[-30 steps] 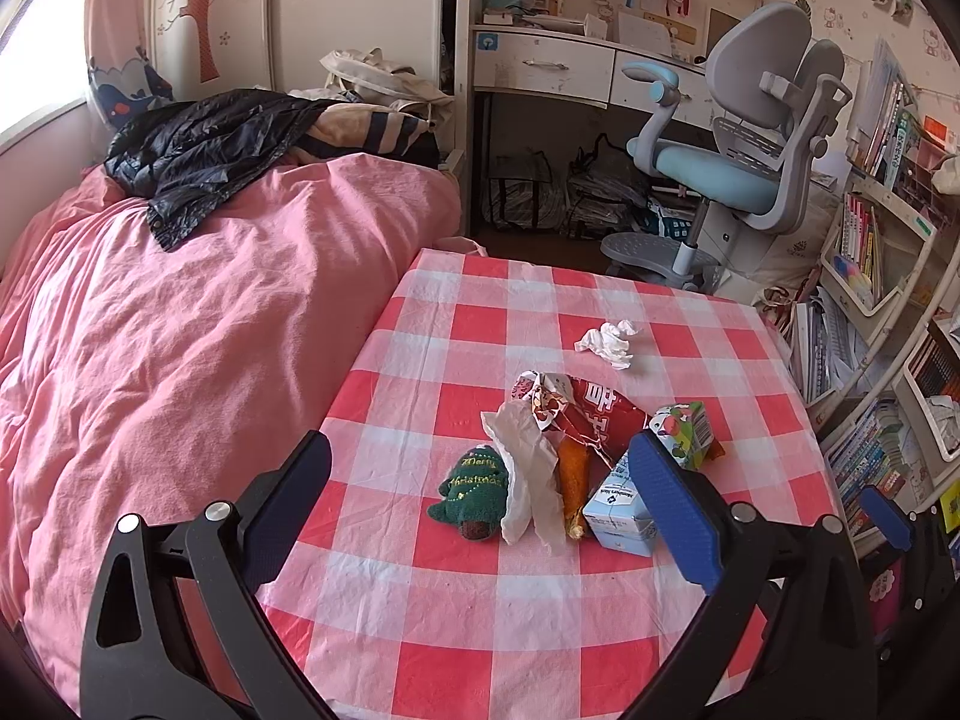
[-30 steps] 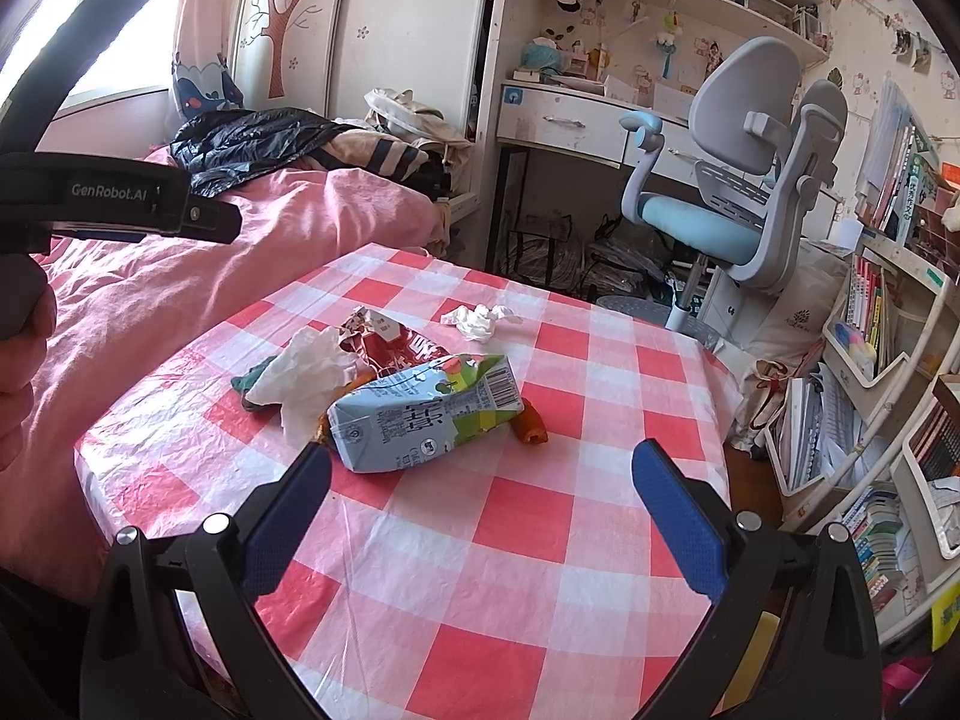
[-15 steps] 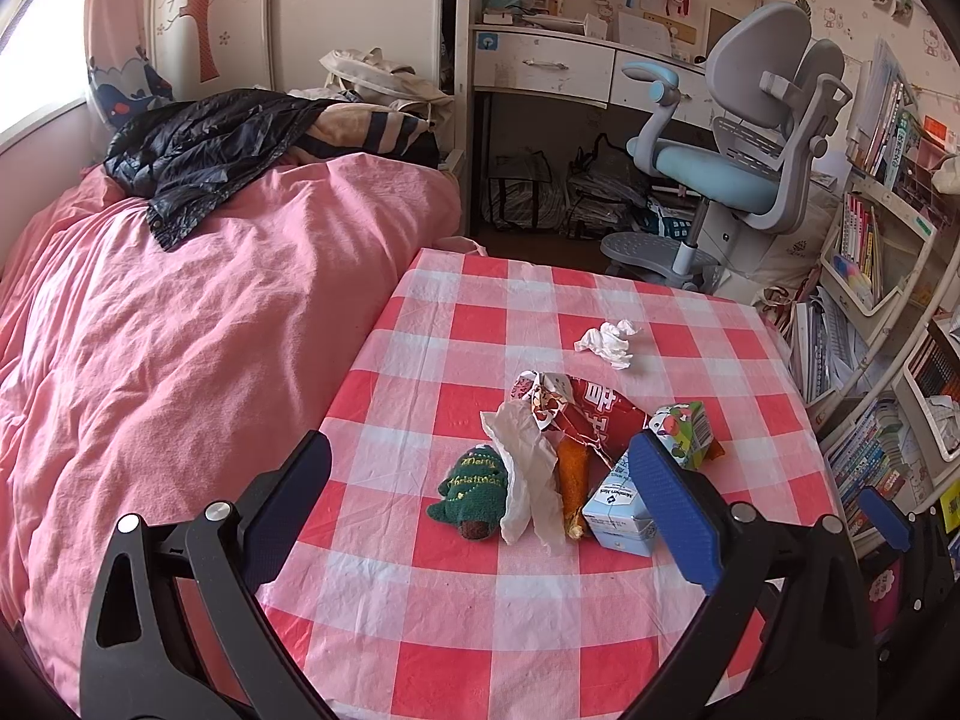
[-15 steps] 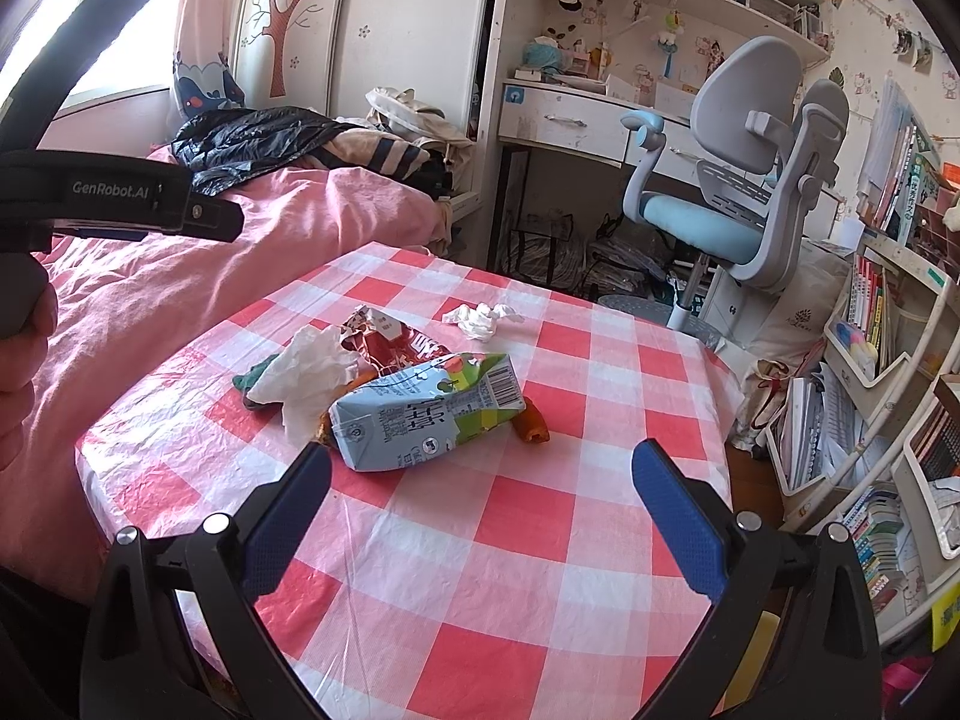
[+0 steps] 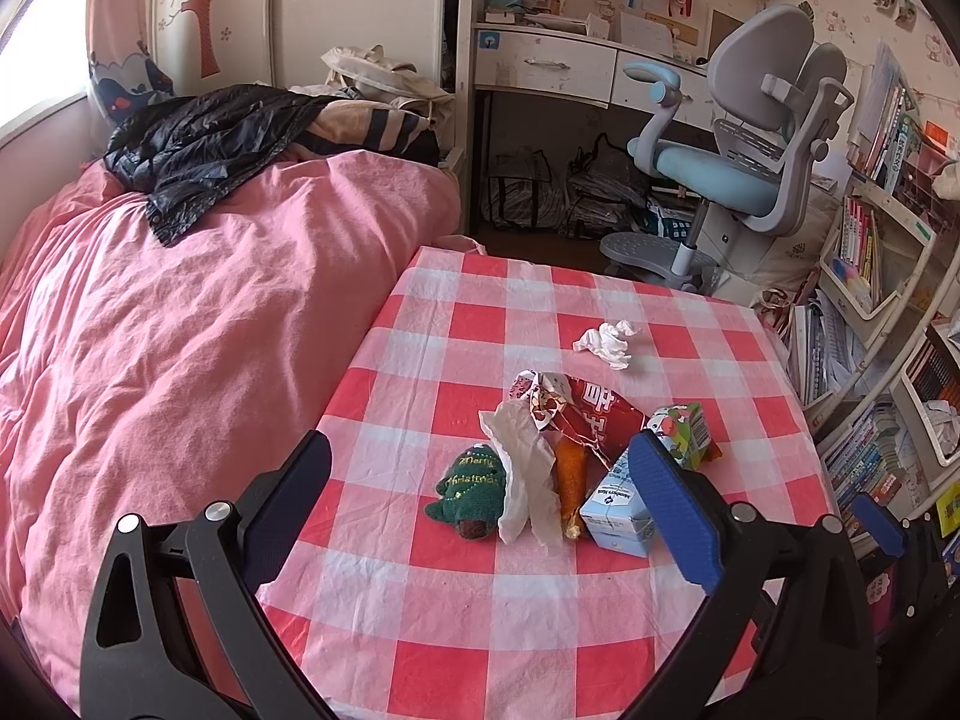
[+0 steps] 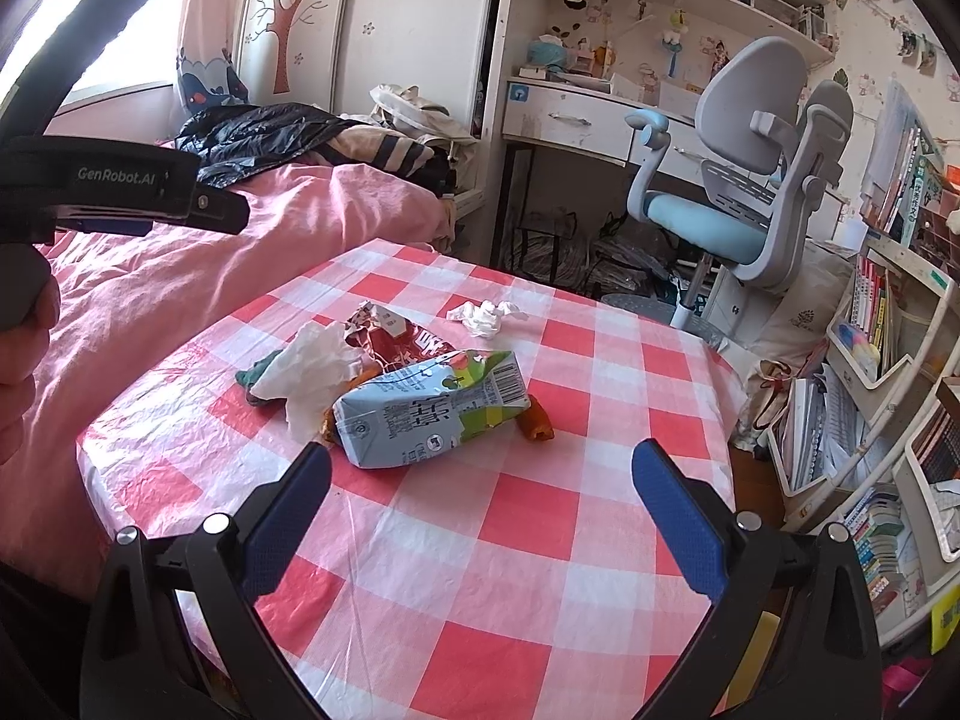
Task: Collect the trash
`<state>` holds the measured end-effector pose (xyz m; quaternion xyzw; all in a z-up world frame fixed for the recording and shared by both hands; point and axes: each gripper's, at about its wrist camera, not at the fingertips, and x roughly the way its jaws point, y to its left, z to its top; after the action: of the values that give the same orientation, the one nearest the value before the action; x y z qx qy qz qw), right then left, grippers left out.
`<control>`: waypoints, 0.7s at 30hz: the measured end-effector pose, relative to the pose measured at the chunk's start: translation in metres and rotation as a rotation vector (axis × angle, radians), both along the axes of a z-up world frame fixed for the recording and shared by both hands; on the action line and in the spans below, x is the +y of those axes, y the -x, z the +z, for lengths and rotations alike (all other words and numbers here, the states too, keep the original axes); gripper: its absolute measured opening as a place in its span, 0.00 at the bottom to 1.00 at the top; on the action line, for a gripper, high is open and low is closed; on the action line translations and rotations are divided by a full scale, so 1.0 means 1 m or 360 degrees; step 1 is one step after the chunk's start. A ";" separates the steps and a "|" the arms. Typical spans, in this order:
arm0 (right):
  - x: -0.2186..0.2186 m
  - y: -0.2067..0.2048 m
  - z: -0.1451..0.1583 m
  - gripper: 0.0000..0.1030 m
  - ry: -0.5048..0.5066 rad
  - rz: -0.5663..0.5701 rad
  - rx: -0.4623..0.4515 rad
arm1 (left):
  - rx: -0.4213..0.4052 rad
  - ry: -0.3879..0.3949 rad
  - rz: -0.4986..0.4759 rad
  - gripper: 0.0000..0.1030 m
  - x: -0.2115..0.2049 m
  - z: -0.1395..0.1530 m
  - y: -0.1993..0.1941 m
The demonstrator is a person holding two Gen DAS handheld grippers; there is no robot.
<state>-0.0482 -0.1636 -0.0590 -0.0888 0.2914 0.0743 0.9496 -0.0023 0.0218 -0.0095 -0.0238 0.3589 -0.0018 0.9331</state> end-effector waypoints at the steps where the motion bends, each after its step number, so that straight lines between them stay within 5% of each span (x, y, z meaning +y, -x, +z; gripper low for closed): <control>1: 0.001 0.001 0.000 0.94 -0.0001 0.0000 0.0001 | 0.0000 0.0000 0.0000 0.93 0.000 0.000 0.000; 14: 0.007 0.001 -0.007 0.94 -0.0045 0.0014 0.0032 | 0.0000 0.0003 0.0001 0.93 0.001 0.000 0.000; 21: 0.006 -0.001 -0.004 0.94 -0.0031 0.0030 0.0187 | 0.0006 0.0007 0.0005 0.93 0.000 0.000 0.000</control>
<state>-0.0474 -0.1571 -0.0627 -0.0779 0.3450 0.0911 0.9309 -0.0025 0.0218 -0.0099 -0.0265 0.3606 -0.0010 0.9324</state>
